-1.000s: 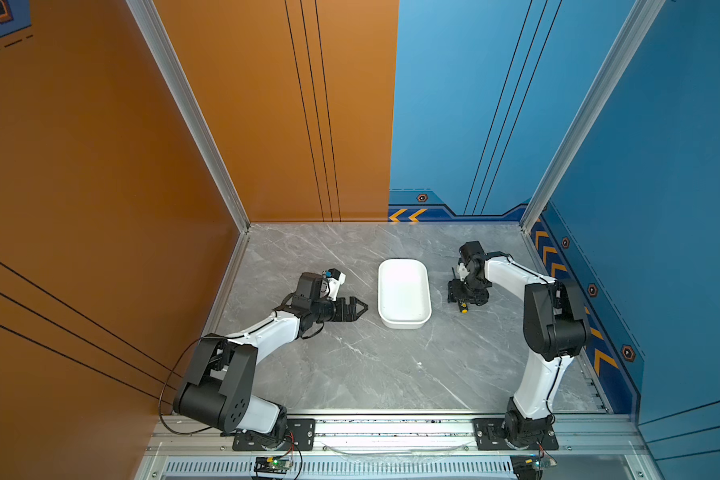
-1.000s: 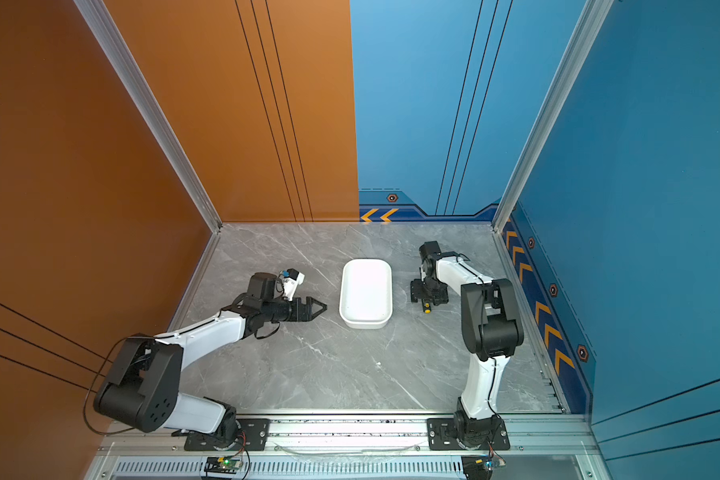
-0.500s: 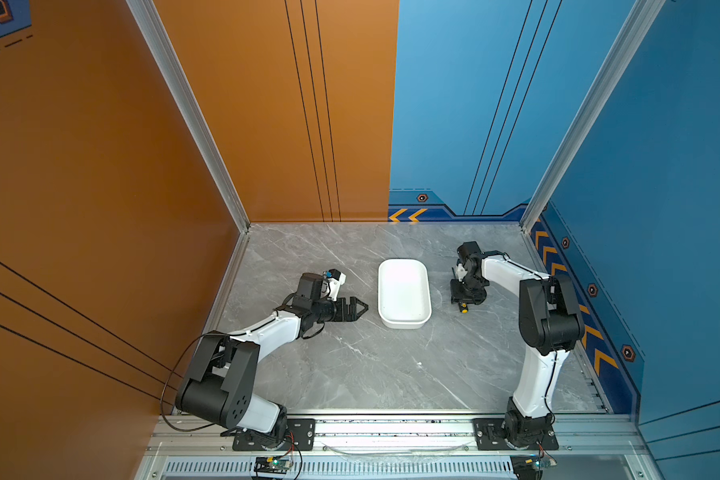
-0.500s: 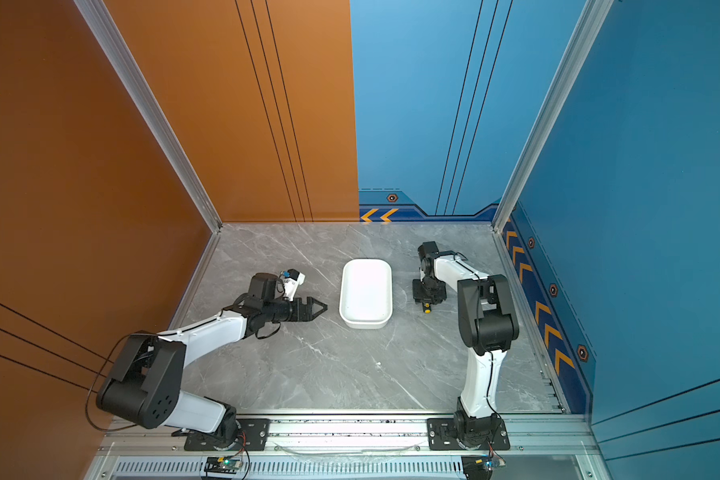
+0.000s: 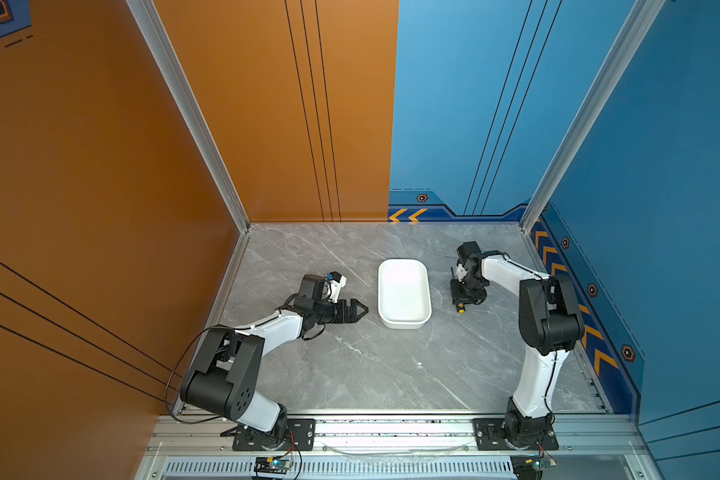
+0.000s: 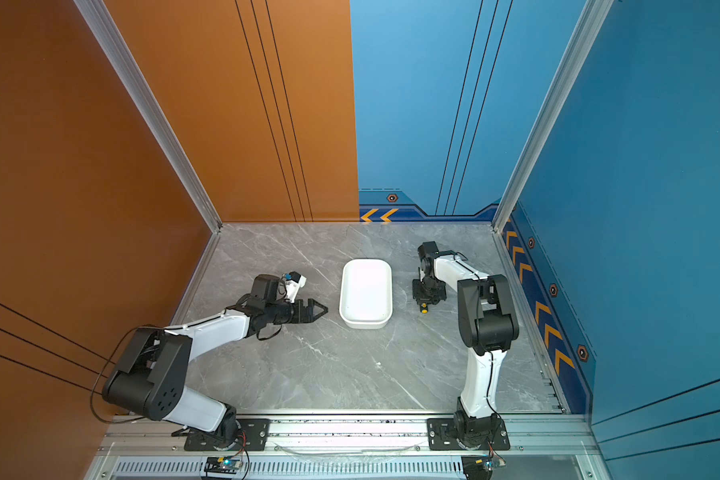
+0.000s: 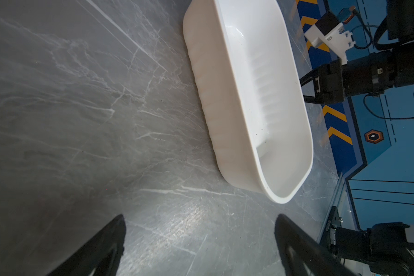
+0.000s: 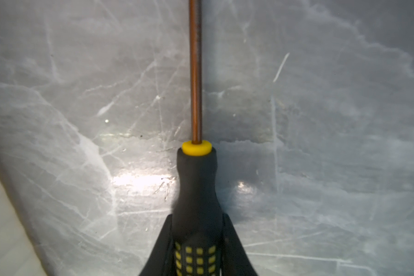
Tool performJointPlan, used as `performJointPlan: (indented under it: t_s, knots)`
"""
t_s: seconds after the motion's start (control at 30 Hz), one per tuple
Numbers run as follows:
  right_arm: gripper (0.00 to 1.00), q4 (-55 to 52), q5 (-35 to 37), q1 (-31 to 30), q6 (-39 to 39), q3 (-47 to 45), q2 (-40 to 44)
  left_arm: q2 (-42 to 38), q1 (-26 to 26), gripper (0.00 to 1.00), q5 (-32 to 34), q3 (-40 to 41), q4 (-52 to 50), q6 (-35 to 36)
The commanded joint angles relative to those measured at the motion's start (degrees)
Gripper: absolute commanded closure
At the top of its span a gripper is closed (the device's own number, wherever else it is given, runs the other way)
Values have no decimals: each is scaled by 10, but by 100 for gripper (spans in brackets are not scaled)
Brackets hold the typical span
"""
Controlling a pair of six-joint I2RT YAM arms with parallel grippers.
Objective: Put the screwdriver in the bin
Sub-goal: Pick up the screwdriver from the middle-right of the table, then place the screwdriver into the bin.
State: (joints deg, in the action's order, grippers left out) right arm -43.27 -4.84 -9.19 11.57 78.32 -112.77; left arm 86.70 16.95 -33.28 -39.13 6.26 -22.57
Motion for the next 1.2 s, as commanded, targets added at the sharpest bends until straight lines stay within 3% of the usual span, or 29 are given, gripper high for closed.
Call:
performJointPlan:
  t_s: [0.0,0.23,0.43,0.77,1.17]
  knots:
    - [95,-21,-16,-11,18,9,52,-8,3,2,-7,2,2,-1]
    - [96,-38,-31,-53,59,41,148,-14,-10,2,5,5,-2,0]
    - [100,-41,-3,-123,154,75,182,-19,-20,2,19,5,-1,-5]
    - [100,-51,56,-237,227,124,112,-44,-35,2,25,17,-3,-4]
    - [100,-54,49,-254,229,151,17,-66,-44,2,37,29,-6,-1]
